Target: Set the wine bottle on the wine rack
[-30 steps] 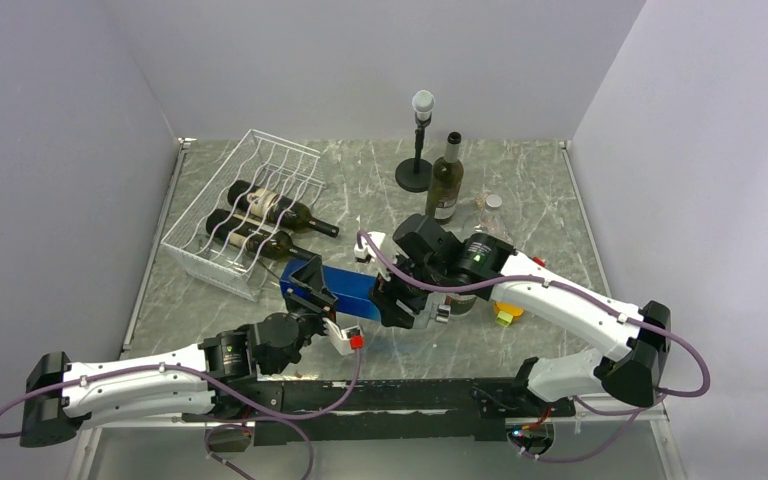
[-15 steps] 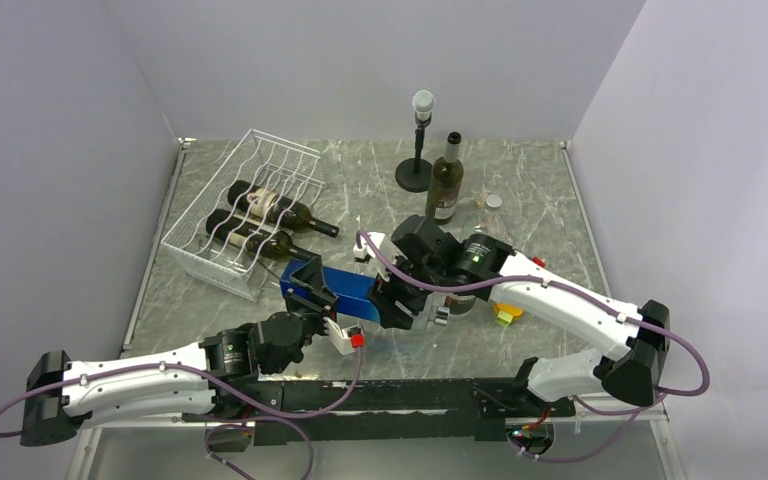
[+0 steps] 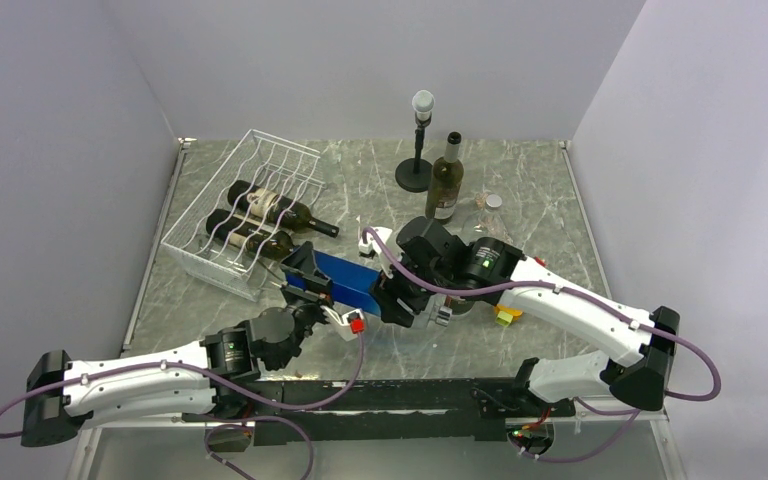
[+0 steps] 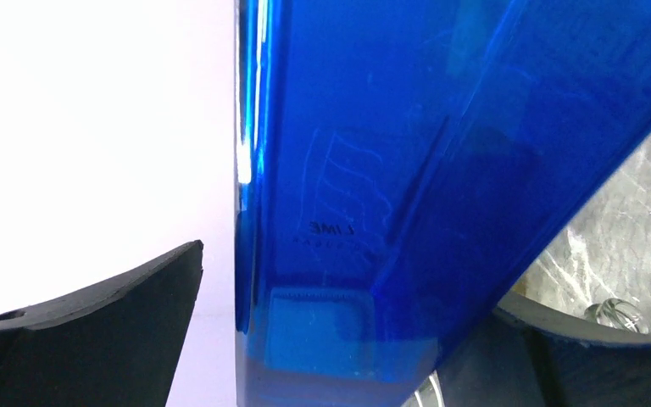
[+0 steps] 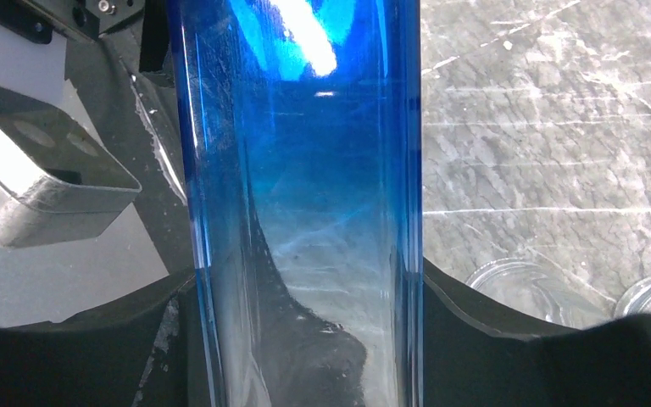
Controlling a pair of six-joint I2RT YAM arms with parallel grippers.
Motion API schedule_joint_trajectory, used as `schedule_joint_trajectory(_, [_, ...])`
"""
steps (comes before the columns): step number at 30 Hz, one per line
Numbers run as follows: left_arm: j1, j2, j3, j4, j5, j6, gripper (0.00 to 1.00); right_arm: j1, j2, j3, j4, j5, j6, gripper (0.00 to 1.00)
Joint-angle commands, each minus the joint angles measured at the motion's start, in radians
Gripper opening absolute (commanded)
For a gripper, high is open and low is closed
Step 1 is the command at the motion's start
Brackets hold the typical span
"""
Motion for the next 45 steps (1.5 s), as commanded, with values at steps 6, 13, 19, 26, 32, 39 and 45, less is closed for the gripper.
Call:
schedule_joint_trajectory(6, [-0.006,-0.040,0.038,0.058,0.017,-0.036,0.99,-0.012,-0.040,0.066,0.068,0.283,0.110,0.00])
schedule_joint_trajectory(13, [-0.006,-0.070,0.101,-0.103,0.076,-0.189,0.99,-0.040,-0.017,0.077,0.115,0.371,0.164,0.00])
schedule_joint_trajectory(19, [-0.006,-0.102,0.181,-0.112,0.045,-0.372,0.99,-0.101,0.060,0.085,0.199,0.346,0.189,0.00])
schedule_joint_trajectory(26, [-0.006,-0.109,0.346,-0.212,-0.074,-0.702,0.99,-0.166,0.226,0.187,0.280,0.288,0.191,0.00])
schedule_joint_trajectory(32, [-0.006,-0.123,0.386,-0.203,-0.136,-0.785,0.99,-0.211,0.398,0.298,0.314,0.279,0.181,0.00])
schedule_joint_trajectory(39, [-0.006,-0.130,0.452,-0.252,-0.174,-0.890,0.99,-0.252,0.500,0.352,0.372,0.231,0.140,0.00])
schedule_joint_trajectory(45, [-0.005,-0.111,0.539,-0.362,-0.200,-1.017,0.99,-0.272,0.576,0.385,0.430,0.208,0.047,0.00])
